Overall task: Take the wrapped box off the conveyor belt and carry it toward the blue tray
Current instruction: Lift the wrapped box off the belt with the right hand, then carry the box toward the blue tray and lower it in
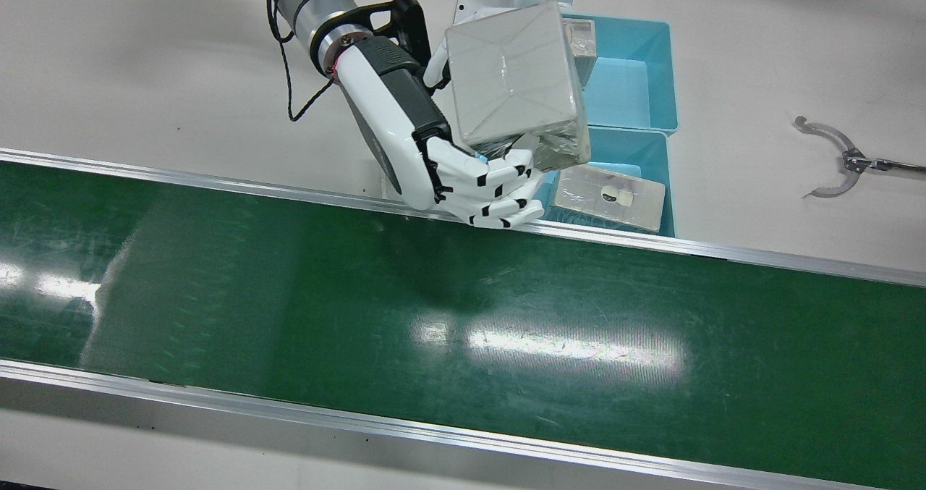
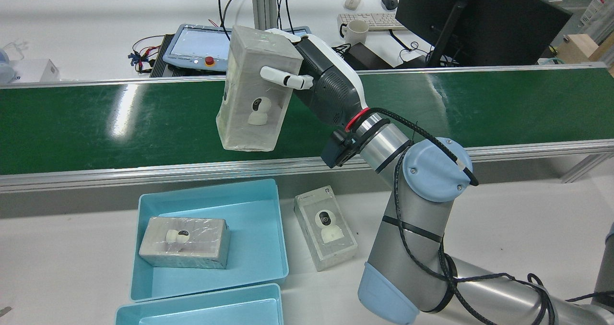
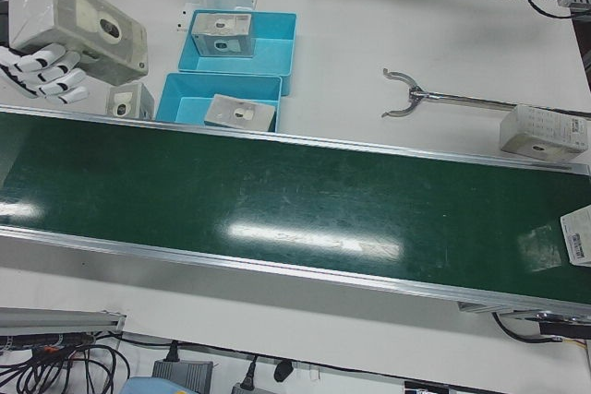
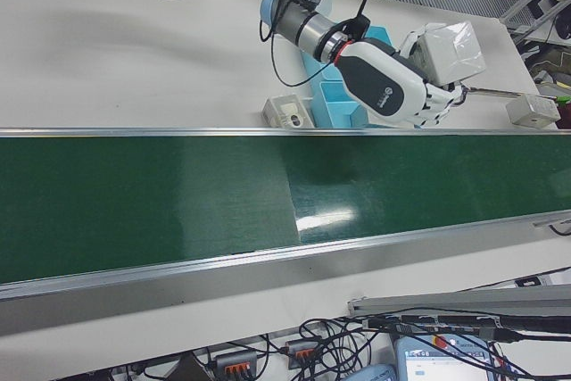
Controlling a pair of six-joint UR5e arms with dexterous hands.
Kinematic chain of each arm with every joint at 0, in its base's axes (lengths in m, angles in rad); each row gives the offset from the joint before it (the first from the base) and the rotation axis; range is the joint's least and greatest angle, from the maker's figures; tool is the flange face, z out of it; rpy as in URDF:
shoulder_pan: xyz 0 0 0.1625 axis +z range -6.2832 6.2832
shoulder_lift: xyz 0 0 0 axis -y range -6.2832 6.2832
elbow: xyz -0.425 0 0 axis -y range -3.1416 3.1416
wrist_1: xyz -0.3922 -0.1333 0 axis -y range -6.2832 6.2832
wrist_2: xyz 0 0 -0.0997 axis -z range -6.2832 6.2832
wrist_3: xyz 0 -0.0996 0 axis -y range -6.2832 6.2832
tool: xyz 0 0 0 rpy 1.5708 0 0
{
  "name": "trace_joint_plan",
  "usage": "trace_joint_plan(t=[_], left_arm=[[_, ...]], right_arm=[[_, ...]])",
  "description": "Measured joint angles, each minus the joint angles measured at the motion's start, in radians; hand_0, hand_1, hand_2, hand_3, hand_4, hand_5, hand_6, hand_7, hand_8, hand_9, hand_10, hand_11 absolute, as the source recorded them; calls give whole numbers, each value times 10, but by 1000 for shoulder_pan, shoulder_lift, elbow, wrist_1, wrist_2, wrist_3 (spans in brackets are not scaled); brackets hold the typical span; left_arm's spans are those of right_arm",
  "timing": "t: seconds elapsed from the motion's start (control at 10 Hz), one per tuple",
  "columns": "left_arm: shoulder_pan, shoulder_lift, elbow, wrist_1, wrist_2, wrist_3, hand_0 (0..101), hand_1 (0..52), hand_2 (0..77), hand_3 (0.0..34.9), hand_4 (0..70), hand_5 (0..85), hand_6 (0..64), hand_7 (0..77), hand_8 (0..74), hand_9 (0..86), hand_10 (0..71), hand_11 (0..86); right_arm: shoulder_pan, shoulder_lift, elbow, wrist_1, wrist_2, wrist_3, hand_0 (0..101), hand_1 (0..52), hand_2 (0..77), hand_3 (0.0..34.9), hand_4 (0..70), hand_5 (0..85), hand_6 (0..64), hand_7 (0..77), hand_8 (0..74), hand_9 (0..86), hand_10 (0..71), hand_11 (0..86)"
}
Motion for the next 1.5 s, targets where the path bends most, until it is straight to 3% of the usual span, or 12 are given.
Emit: trace_joint_plan(t=[0.2,0.6,0.7,0.9,1.0,1.1,1.2,1.5], left_arm=[[0,0,0,0,0,0,0,0,5,0,0,5,0,5,5,0,5,0],[0,0,0,0,0,0,0,0,11,0,0,5,0,5,5,5,0,0],[0,0,0,0,0,0,0,0,11,0,0,5,0,5,5,5,0,0],[0,0,0,0,0,0,0,0,5,0,0,5,0,5,0,5,0,0],[0,0,0,0,0,0,0,0,11,0,0,5,0,5,5,0,5,0],[0,0,0,0,0,0,0,0,11,0,0,5,0,5,0,0,0,0],[0,0,0,0,0,0,0,0,11,0,0,5,0,5,0,0,0,0],[0,0,0,0,0,0,0,0,5,0,0,5,0,5,5,0,5,0]], right_arm=[[-36,33,2,-6,-52,-20,467,16,333,0,229,518,365,480,289,458,218,322],[-88,45,26,-40,-160,-25,463,11,349,8,229,524,371,485,245,425,202,289],[-107,44,58,-94,-186,-26,477,11,349,83,229,524,371,485,218,355,153,229],[-134,32,151,-271,-220,-30,477,11,349,83,229,524,371,485,218,355,153,229],[-141,15,187,-336,-234,-32,493,11,349,146,235,638,371,485,142,240,120,169],[-150,2,206,-369,-251,-33,493,11,349,146,235,638,371,485,142,240,120,169],[-172,-5,215,-385,-265,-34,505,11,393,177,235,698,273,616,131,240,125,191],[-281,-9,223,-398,-274,-36,512,11,398,175,235,698,273,616,120,224,131,196]])
